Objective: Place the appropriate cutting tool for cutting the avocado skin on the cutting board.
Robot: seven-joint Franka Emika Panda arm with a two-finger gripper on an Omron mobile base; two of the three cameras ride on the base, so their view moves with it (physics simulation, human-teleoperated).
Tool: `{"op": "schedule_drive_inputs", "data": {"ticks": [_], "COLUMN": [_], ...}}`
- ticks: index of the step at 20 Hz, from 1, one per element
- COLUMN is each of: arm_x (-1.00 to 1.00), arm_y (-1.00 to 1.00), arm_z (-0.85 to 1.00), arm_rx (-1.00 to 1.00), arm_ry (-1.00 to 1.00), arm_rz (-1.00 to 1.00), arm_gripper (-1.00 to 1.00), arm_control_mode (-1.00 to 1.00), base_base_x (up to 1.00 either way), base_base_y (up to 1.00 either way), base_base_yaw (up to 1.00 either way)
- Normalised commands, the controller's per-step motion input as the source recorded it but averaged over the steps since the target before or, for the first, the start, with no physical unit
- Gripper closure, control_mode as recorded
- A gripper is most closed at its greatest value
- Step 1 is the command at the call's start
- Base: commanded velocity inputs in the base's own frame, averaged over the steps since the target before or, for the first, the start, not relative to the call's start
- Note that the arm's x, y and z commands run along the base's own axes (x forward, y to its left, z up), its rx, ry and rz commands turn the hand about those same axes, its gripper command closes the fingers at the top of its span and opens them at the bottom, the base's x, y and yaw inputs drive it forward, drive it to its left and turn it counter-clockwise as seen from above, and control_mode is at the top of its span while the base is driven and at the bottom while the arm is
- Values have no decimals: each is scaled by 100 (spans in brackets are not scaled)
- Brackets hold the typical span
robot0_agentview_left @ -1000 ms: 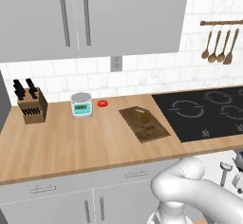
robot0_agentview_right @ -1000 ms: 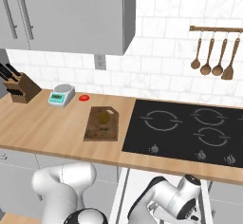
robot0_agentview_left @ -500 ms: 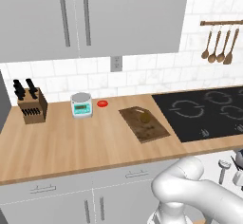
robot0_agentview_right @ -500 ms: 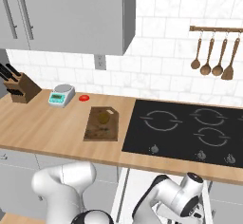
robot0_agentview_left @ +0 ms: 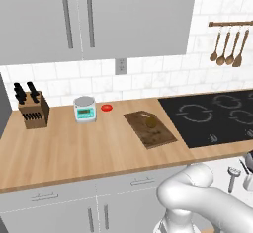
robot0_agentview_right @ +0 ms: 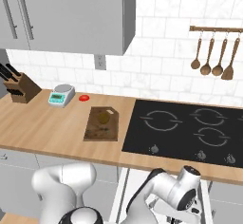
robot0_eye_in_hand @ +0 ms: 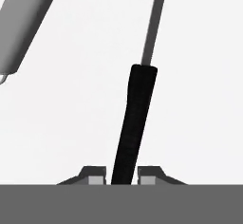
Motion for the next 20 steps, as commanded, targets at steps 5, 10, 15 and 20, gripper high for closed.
{"op": "schedule_drive_inputs", "data": {"ticks": [5,10,15,20], "arm_x": [-39,-51,-55,-59], "arm_y": [5,17,26,18], "arm_z": [47,25,75,88], "arm_rx": [-7,-6,-6,-5], "arm_ry": [-1,0,0,0], "arm_rz": [13,31,33,31], "arm_gripper": [100,100,100,100], "arm_control_mode": [-100,-100,-100,-100], "base_base_x": [0,0,0,0], "base_base_y": [0,0,0,0], "base_base_yaw": [0,0,0,0]}}
